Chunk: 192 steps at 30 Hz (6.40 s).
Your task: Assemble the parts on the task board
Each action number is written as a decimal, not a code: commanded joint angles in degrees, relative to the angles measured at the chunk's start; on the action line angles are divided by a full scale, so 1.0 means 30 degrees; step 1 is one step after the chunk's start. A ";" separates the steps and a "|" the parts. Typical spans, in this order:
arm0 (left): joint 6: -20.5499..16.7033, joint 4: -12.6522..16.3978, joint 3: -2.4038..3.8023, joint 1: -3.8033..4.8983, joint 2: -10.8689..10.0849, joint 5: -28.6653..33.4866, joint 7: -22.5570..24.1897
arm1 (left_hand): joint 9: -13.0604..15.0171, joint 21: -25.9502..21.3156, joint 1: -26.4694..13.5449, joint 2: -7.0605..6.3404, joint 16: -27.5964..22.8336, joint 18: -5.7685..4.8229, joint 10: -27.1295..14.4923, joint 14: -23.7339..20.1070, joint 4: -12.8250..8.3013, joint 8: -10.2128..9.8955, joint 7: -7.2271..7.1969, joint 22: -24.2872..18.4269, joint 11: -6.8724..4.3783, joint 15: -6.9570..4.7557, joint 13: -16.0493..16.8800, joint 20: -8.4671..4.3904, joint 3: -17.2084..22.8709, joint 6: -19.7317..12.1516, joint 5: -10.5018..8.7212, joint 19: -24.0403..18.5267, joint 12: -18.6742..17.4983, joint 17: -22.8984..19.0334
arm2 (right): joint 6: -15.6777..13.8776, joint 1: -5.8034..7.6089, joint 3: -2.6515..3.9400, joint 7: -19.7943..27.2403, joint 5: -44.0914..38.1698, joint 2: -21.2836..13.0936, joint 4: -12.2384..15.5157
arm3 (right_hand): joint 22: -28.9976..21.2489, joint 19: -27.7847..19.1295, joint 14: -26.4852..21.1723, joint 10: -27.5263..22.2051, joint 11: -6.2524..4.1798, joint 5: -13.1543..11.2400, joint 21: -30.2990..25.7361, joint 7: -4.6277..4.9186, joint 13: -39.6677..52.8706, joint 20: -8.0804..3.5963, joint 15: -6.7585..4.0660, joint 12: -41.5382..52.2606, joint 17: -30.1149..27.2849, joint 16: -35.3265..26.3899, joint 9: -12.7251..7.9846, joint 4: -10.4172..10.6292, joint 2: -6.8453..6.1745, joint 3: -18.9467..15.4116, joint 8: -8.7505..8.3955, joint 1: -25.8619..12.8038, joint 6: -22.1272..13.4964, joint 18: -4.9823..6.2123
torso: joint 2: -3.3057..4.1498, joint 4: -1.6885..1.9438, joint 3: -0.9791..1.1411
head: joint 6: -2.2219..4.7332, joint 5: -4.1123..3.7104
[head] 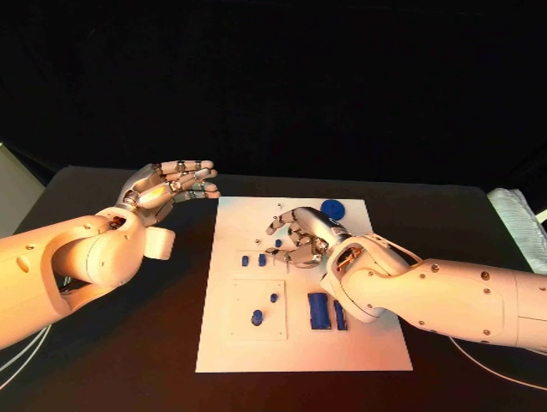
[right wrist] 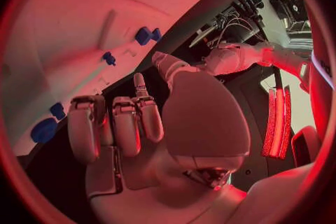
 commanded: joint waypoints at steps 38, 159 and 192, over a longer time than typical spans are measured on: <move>0.0311 0.0031 0.0008 0.0004 0.0041 -0.0086 0.0134 | -0.0019 0.0108 -0.0131 0.0052 0.0099 0.0126 -0.0055 -0.0110 -0.0127 0.0037 0.0589 0.0015 0.0025 0.0043 0.0014 0.0018 0.0023 -0.0152 0.0059 -0.0104 -0.0096 0.0033 | 0.2299 -0.0402 -0.0024 -0.2858 -0.3622 0.1037 -0.0420 | 0.4016 0.1280 0.1954 0.0450 -0.0202 -0.2256 0.0144 -0.0238 0.3291 -0.0027 -0.0079 0.0349 0.5032 0.0070 -0.0095 -0.0285 0.0977 -0.0741 0.0681 0.1098 0.0696 -0.0064 | 0.0005 0.0027 0.0000 | -0.0253 -0.0035; 0.0276 -0.0701 -0.0108 -0.0444 0.0329 -0.0140 -0.0076 | -0.0052 0.0395 -0.0143 0.0130 0.0270 0.0132 -0.0136 -0.0205 -0.0253 -0.0023 0.0679 0.0199 0.0082 0.0073 0.0007 0.0039 0.0103 -0.0308 0.0059 -0.0286 -0.0140 0.0051 | 0.0599 0.0495 0.0280 0.1137 -0.0705 -0.3750 -0.3969 | 0.4700 0.1764 0.1954 0.1661 -0.1068 -0.0919 0.1018 -0.1145 0.4475 -0.0841 -0.0894 0.1063 0.5032 0.0070 0.0222 -0.1360 0.1331 0.2151 0.2385 0.0061 0.1715 -0.0301 | -0.0155 -0.0431 0.0533 | 0.0283 -0.0684; 0.0186 -0.0603 -0.0108 -0.0440 0.0153 -0.0150 -0.0166 | -0.0053 0.0411 -0.0149 0.0149 0.0280 0.0132 -0.0143 -0.0209 -0.0250 -0.0027 0.0689 0.0210 0.0087 0.0075 0.0007 0.0040 0.0111 -0.0316 0.0059 -0.0295 -0.0142 0.0052 | 0.0687 0.0077 0.0211 0.1124 -0.1371 -0.3220 -0.5072 | 0.4684 0.1749 0.1954 0.1429 -0.0840 -0.0985 0.0985 -0.0875 0.4247 -0.0692 -0.0697 0.0890 0.5032 0.0070 0.0034 -0.1681 0.1259 0.2579 0.2076 0.0013 0.1213 -0.0294 | -0.0182 -0.0465 0.0531 | 0.0222 -0.0550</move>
